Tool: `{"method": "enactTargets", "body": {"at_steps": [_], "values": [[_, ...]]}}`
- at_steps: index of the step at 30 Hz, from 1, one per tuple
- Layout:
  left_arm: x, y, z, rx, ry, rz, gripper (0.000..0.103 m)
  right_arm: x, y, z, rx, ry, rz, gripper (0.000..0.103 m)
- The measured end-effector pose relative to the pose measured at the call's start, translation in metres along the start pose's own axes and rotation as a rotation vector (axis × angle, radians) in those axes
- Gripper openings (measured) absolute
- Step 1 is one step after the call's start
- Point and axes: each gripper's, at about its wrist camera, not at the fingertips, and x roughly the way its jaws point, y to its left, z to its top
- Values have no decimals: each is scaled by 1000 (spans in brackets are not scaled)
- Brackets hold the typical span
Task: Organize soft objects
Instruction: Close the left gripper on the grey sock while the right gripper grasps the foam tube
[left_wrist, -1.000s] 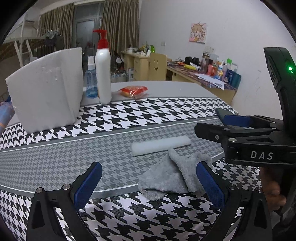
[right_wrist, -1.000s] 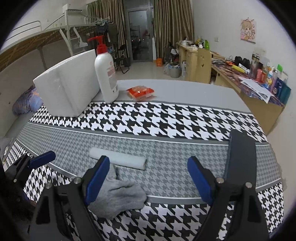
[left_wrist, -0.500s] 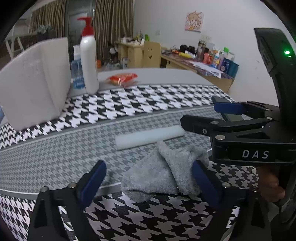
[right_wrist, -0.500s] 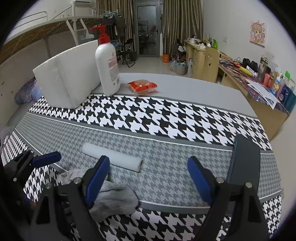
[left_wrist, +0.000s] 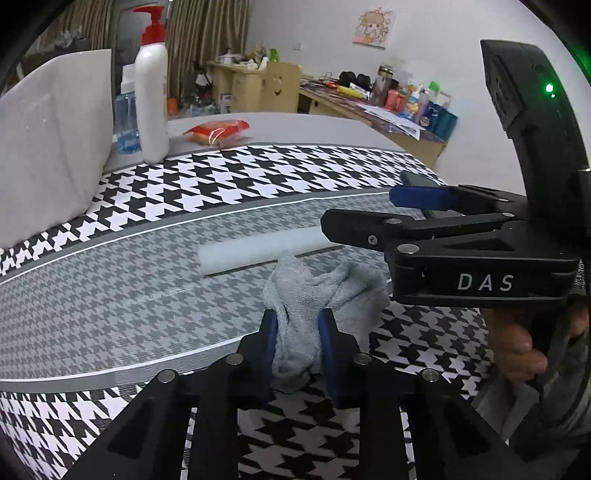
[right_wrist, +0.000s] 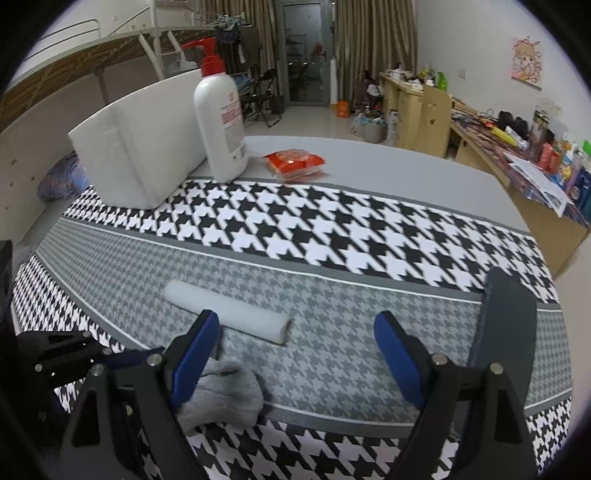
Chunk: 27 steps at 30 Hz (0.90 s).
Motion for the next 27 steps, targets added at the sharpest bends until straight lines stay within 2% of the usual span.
{"method": "enactTargets", "body": {"at_steps": [15, 18, 20, 27], "values": [[-18, 35, -5, -35, 12, -2, 23, 10, 28, 0, -149, 28, 40, 89], [-21, 36, -7, -26, 15, -1, 23, 15, 33, -1, -182, 40, 41, 81], [-21, 36, -7, -25, 15, -3, 23, 23, 34, -1, -195, 68, 27, 69], [-21, 37, -7, -28, 22, -10, 23, 32, 34, -1, -227, 99, 37, 66]]}}
